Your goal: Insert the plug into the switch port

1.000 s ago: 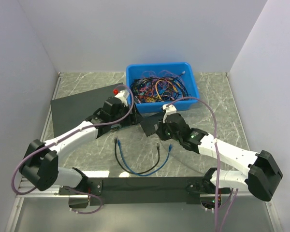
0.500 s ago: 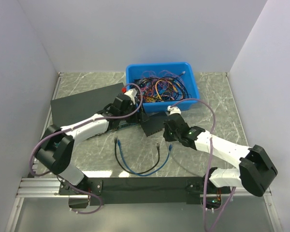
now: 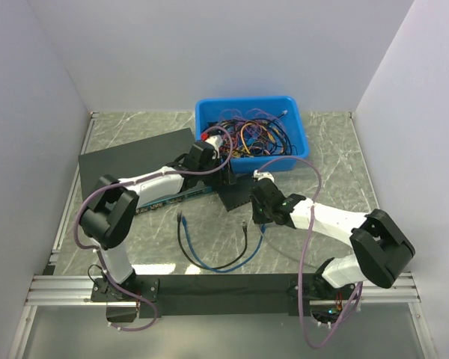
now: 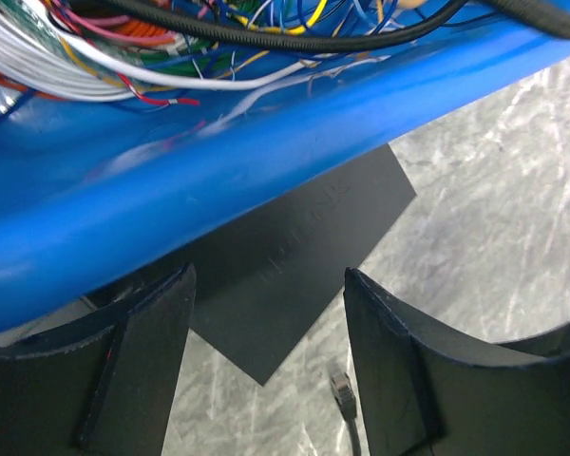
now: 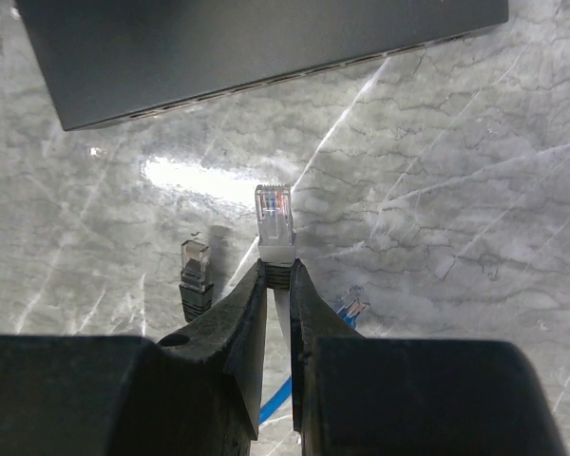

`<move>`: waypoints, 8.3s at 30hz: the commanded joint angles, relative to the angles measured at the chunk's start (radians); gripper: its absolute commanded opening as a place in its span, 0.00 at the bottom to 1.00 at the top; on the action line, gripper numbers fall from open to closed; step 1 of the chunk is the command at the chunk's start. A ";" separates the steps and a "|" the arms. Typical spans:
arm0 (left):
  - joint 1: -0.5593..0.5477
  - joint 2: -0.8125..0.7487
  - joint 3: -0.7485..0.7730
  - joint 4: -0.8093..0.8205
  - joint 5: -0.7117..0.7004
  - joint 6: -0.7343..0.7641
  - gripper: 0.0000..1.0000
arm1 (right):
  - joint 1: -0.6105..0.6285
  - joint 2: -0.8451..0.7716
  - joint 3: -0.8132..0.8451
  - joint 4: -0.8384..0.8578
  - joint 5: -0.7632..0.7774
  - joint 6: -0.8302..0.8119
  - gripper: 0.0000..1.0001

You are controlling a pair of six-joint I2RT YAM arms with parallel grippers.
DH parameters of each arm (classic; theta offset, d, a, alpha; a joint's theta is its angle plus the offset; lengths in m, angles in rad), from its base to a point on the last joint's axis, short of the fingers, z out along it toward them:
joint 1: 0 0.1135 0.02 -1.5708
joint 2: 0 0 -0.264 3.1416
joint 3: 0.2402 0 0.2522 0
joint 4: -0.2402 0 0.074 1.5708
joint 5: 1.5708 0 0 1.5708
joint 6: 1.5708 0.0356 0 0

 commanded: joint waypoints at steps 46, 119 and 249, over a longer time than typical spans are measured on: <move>-0.010 0.204 0.073 -0.030 -0.026 0.055 0.69 | 0.003 0.167 0.143 -0.019 -0.057 -0.008 0.00; -0.110 0.171 -0.001 0.015 0.074 0.256 0.56 | 0.014 0.232 0.299 0.007 -0.011 -0.166 0.00; -0.201 0.257 0.147 -0.284 0.105 0.359 0.71 | 0.169 0.023 0.043 0.570 0.225 -0.151 0.45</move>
